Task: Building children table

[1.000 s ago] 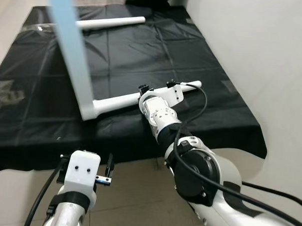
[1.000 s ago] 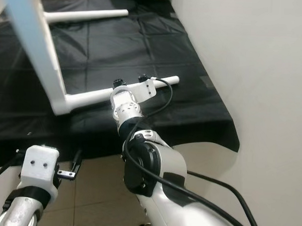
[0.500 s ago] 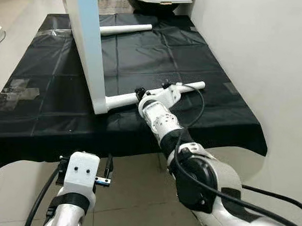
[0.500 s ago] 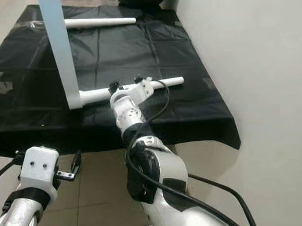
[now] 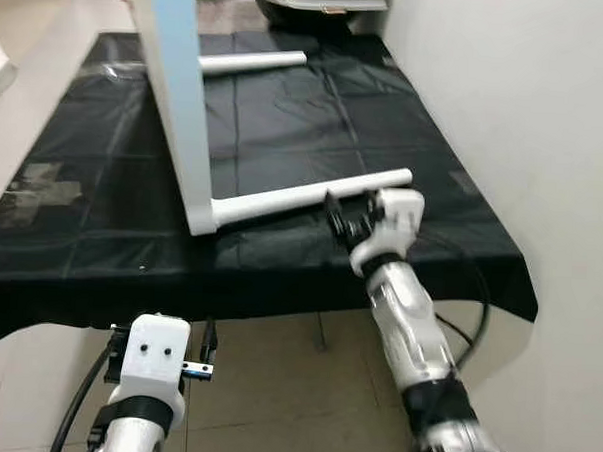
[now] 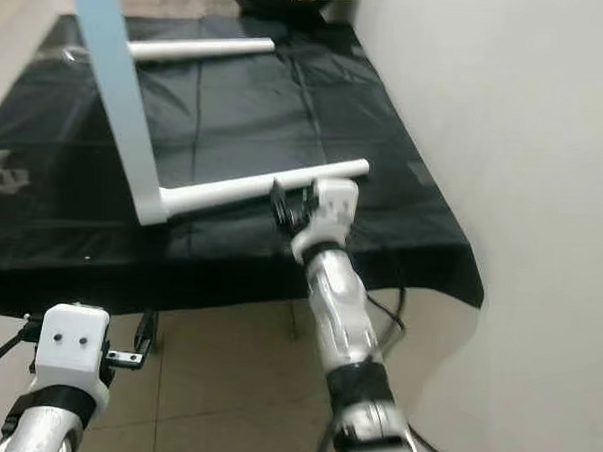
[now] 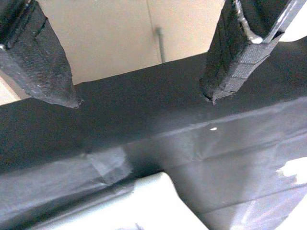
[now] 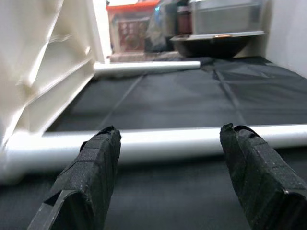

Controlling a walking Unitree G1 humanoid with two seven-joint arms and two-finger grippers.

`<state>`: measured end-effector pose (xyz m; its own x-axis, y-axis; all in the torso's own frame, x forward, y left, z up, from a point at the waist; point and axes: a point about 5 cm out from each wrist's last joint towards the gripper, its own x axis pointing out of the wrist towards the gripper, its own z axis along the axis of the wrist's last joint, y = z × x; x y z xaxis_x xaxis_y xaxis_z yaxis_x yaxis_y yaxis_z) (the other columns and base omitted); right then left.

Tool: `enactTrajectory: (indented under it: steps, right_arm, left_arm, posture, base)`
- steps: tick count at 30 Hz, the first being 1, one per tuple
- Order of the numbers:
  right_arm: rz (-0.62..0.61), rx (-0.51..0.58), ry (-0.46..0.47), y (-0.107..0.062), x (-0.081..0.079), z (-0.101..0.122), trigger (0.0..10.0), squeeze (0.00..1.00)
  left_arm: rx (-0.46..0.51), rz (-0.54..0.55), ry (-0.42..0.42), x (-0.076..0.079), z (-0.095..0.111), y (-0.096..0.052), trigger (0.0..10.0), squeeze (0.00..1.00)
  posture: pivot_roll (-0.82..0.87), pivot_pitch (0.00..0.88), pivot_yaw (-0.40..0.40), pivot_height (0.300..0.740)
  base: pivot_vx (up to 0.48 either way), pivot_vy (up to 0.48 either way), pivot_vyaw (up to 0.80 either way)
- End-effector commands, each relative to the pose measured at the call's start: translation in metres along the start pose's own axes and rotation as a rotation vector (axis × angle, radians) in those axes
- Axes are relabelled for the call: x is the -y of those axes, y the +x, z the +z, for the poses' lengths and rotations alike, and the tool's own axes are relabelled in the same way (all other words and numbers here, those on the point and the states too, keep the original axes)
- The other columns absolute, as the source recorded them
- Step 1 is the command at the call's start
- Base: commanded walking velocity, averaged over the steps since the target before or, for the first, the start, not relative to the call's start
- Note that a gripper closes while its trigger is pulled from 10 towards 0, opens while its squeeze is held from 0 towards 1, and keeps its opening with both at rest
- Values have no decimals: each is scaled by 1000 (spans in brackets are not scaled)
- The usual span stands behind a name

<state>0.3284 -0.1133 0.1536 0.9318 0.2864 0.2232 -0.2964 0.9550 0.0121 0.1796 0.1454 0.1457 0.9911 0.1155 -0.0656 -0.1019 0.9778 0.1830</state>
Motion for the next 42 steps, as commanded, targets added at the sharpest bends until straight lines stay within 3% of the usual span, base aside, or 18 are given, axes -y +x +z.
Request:
enactTrajectory:
  steps: [1, 5, 10, 32, 42]
  right_arm:
    - [31, 40, -44, -5, -5, 6, 10000, 0]
    - [73, 9, -79, -22, -10, 1, 10000, 0]
    - [80, -22, -79, -27, -15, -2, 10000, 0]
    - [92, -43, -86, -26, -26, 7, 10000, 0]
    - [88, -54, -71, -25, -29, 8, 10000, 0]
  left_arm:
    - [-13, 1, -3, 1, -4, -1, 10000, 0]
    - [1, 12, 3, -1, -4, -1, 10000, 0]
    - [37, 20, 15, -4, 0, 4, 10000, 0]
    - [49, 73, 1, -13, -1, 8, 10000, 0]
    - [45, 93, -33, -16, 0, 11, 10000, 0]
  posture:
    - [36, 71, -35, 734]
    - [31, 64, -34, 734]
    - [30, 55, -35, 734]
    - [38, 60, -40, 734]
    - [40, 62, -40, 734]
  base:
    - [0, 0, 0]
    - [0, 0, 0]
    - [295, 0, 0]
    - [408, -11, 0]
    - [84, 0, 0]
